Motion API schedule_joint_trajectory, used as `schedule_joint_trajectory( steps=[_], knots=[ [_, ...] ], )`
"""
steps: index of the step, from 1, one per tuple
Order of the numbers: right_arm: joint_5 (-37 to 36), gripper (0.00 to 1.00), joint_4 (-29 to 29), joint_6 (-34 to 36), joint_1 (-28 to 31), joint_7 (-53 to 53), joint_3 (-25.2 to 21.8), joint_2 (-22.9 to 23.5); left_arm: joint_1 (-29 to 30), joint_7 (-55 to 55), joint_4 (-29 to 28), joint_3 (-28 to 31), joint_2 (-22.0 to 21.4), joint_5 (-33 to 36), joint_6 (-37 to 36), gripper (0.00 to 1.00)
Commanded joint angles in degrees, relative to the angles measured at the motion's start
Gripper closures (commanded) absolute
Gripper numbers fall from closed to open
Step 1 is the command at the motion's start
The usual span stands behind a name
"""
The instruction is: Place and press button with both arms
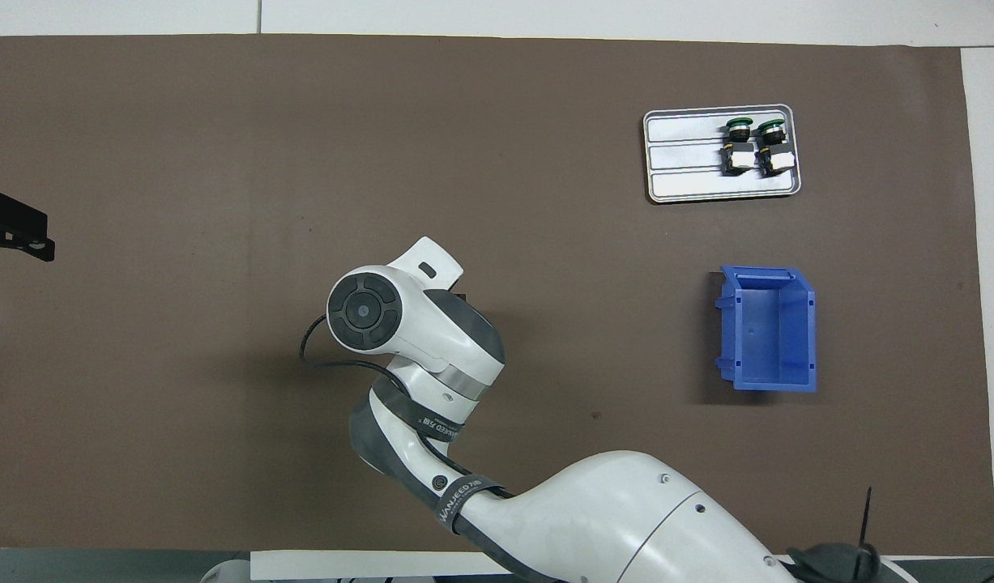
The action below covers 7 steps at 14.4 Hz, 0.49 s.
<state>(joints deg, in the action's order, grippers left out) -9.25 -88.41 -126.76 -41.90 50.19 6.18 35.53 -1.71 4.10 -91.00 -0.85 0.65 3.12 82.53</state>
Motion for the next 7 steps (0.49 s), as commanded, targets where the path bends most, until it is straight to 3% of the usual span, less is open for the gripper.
schedule_joint_trajectory(
  steps=[1,4,6,7],
  knots=[
    [-0.6,0.28,-0.5,-0.3,0.3,-1.3,0.4,-0.5,1.6,-5.4,0.3,-0.1,0.1,0.9,0.9,0.00],
    [-0.3,0.80,-0.2,0.4,1.3,-1.5,1.1,-0.5,2.7,-8.6,0.3,-0.1,0.1,0.8,0.0,0.00],
    [-0.3,1.00,0.6,2.2,1.3,-1.9,1.0,-0.6,2.5,-8.1,0.3,-0.2,-0.1,0.6,-0.1,0.00],
    [-0.4,1.00,0.6,3.7,2.5,-2.3,1.0,-1.4,2.2,-8.1,0.3,-0.3,-0.2,0.6,-0.1,0.00]
  ],
)
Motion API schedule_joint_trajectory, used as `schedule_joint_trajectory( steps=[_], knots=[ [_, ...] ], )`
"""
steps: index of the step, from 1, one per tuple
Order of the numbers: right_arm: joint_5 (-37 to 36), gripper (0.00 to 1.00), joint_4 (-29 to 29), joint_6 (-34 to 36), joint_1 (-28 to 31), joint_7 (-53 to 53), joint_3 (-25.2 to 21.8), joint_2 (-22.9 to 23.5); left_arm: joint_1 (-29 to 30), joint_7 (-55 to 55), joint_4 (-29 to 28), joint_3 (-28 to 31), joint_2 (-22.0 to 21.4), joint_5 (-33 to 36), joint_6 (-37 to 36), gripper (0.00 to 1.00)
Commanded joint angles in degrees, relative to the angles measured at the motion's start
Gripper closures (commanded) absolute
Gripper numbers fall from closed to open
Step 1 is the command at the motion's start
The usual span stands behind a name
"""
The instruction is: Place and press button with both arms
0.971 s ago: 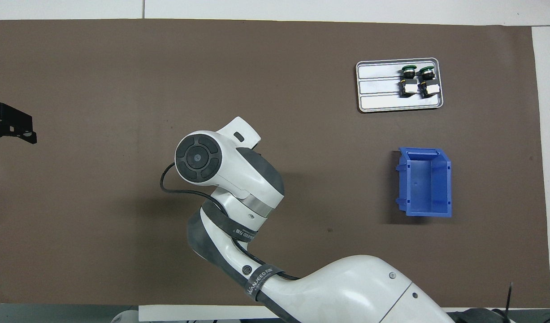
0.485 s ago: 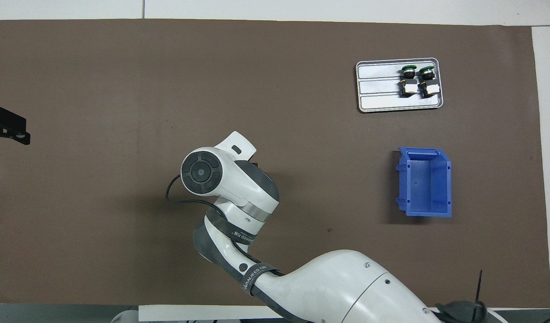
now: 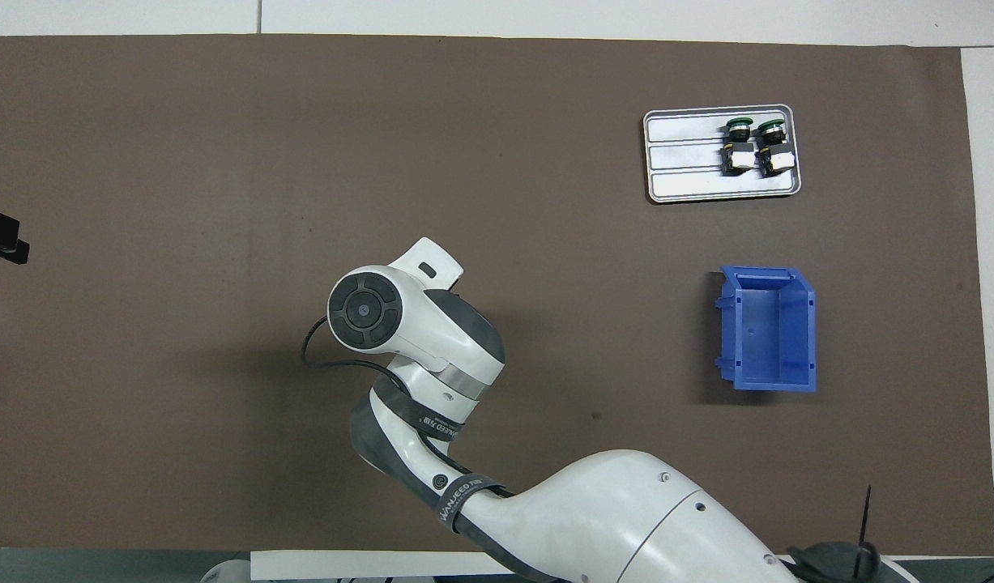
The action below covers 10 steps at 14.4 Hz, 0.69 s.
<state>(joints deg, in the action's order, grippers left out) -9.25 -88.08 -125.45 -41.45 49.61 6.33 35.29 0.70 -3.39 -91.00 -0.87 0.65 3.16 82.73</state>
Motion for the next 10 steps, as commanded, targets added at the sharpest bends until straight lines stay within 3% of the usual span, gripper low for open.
schedule_joint_trajectory(
  steps=[1,3,5,7,10],
  knots=[
    [-0.4,1.00,-0.4,4.6,3.6,-3.1,0.9,-3.6,-0.5,-0.3,0.3,-0.4,-0.3,0.5,-0.3,0.00],
    [-0.4,1.00,-6.1,9.4,9.1,-9.3,0.9,-12.2,-0.6,0.7,0.2,-0.6,-0.3,0.5,0.7,0.00],
    [-0.1,1.00,-18.0,8.2,17.2,-20.8,1.0,-24.4,-0.5,2.6,0.6,-0.7,-0.4,0.1,0.7,0.00],
    [5.7,1.00,-25.9,8.9,25.2,-29.9,0.9,-33.6,0.0,4.7,0.6,-0.4,-0.7,-2.8,0.7,0.00],
    [7.1,1.00,-35.4,9.0,36.4,-46.3,0.8,-43.1,0.1,4.4,0.7,-0.3,-0.8,-2.6,0.8,0.00]
  ],
)
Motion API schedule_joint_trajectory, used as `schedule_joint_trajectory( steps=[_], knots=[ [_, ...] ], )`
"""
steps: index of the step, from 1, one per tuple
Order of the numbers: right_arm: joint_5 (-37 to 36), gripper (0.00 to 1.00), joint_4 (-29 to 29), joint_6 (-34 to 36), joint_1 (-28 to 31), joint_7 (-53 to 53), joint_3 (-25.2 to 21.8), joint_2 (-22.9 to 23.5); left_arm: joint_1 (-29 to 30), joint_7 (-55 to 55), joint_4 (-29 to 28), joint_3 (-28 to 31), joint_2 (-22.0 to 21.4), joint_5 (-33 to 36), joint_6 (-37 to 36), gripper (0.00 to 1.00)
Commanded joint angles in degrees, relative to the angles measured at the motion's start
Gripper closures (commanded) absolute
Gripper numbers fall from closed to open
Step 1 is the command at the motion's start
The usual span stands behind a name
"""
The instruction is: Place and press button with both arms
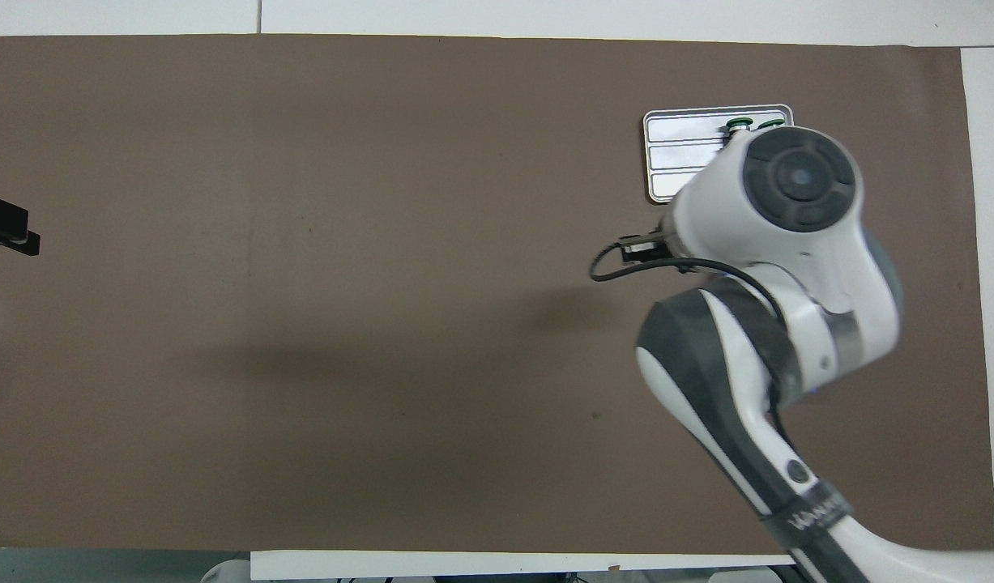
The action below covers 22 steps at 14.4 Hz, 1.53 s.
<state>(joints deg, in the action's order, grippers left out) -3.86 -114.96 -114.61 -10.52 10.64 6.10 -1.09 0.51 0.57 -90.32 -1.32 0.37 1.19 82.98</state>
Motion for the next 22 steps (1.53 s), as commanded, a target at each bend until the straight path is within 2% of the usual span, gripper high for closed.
schedule_joint_trajectory(
  steps=[1,4,7,11,17,22],
  knots=[
    [3.4,1.00,-10.6,-1.8,9.1,-12.3,0.9,-8.5,0.3,0.3,0.1,0.2,-0.5,-0.6,0.6,0.00],
    [6.3,0.99,-14.8,-4.1,14.7,-17.7,0.8,-9.8,0.3,0.1,0.1,0.3,-0.5,-0.3,0.6,0.00],
    [6.7,0.99,-16.7,-7.1,15.8,-17.8,0.8,-9.2,0.4,0.0,0.1,0.3,-0.5,0.1,0.4,0.00],
    [6.8,0.99,-22.0,-15.2,15.3,-17.5,0.8,-7.8,0.4,-0.8,0.1,0.4,-0.7,1.1,0.0,0.00],
    [6.9,0.97,-22.8,-16.8,15.8,-17.9,0.8,-5.8,1.0,-2.4,0.1,0.8,-0.8,0.9,0.2,0.00],
    [6.9,0.87,-23.4,-16.8,15.8,-19.4,0.8,-5.6,0.3,5.5,0.2,0.2,-1.2,0.3,0.2,0.00]
  ],
)
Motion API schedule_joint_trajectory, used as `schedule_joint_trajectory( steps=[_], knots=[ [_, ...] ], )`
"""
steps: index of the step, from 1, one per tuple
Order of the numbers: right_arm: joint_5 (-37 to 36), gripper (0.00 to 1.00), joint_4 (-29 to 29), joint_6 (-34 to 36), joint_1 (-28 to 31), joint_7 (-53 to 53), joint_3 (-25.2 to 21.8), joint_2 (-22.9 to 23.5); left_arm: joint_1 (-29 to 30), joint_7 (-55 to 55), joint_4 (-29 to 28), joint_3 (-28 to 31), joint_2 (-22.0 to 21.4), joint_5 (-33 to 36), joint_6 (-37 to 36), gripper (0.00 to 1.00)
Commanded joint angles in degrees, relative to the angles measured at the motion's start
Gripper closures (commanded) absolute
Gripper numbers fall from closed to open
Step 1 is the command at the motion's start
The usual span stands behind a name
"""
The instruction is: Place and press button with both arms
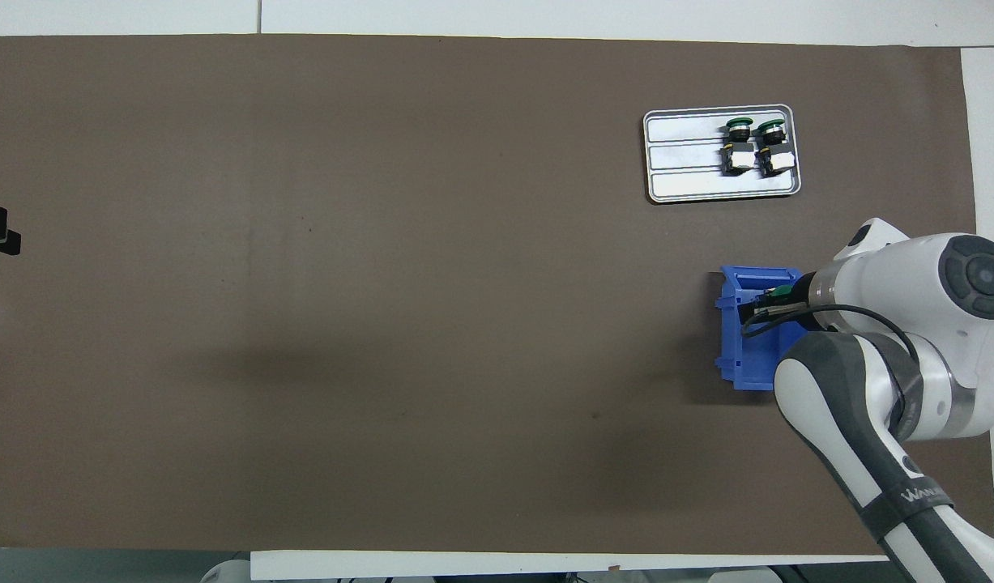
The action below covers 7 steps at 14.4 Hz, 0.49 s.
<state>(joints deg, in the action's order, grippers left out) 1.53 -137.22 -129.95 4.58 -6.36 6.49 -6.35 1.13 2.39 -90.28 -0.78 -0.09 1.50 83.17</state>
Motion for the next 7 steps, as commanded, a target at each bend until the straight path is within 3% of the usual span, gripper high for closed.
schedule_joint_trajectory(
  steps=[1,7],
  knots=[
    [1.5,0.81,-1.0,-1.4,0.8,-3.5,0.4,-0.3,-0.4,4.0,0.2,-0.4,-0.7,0.0,-0.5,0.00],
    [1.5,0.33,1.5,0.8,0.6,-3.1,0.4,-0.2,0.1,4.2,4.1,0.0,0.3,-2.7,-6.9,0.00]
  ],
)
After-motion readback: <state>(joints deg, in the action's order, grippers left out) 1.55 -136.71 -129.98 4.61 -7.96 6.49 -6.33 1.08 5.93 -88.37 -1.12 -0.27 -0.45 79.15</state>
